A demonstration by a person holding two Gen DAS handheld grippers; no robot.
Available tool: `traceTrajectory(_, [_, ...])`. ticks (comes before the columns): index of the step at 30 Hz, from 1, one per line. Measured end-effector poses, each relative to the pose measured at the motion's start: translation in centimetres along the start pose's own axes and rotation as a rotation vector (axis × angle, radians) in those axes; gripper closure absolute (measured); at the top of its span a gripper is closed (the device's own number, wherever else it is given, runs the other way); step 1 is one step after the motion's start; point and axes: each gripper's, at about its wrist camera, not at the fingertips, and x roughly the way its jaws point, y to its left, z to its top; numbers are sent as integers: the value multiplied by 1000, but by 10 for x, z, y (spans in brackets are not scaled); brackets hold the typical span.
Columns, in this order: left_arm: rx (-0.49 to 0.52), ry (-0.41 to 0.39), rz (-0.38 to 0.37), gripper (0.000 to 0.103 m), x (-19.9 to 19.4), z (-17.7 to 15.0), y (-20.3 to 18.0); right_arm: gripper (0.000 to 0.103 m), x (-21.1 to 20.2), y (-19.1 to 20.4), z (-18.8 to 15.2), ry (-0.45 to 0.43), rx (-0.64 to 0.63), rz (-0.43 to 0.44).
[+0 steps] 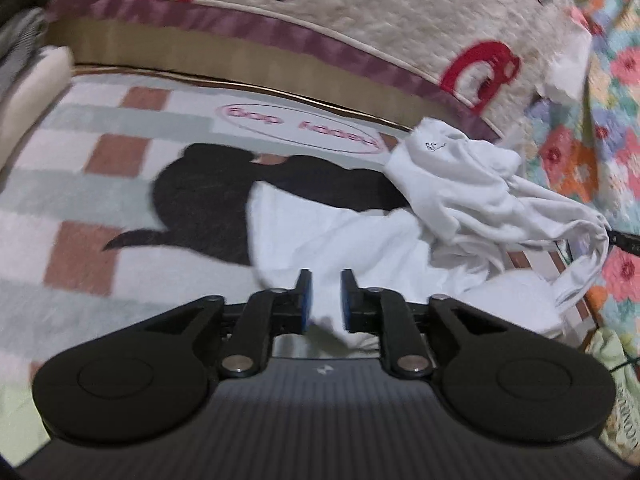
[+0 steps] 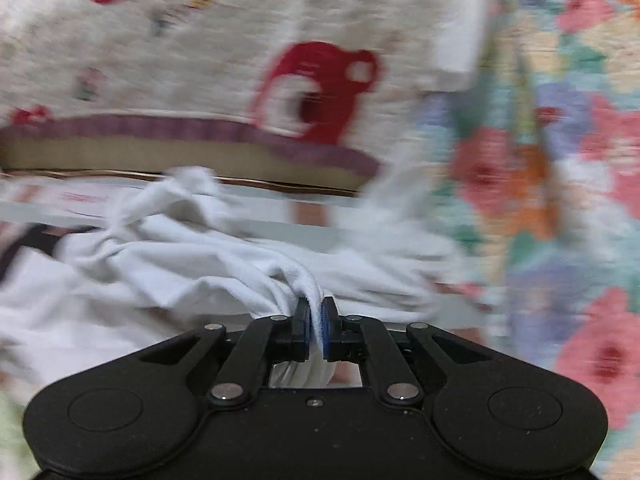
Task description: Fold clothes
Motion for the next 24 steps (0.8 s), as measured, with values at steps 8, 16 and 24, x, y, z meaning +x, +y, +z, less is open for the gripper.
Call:
traceTrajectory(8, [85,14,3,72,41,20,-36,97,51,-113,-55,80,65,-408])
traceTrajectory(16, [80,-8,162,61,77,32,-12,72,74,-134,-83,231,265,-195])
traceTrajectory(24, [-77,60,135,51,102,49,33,47,60,-82,-89,245,534,456])
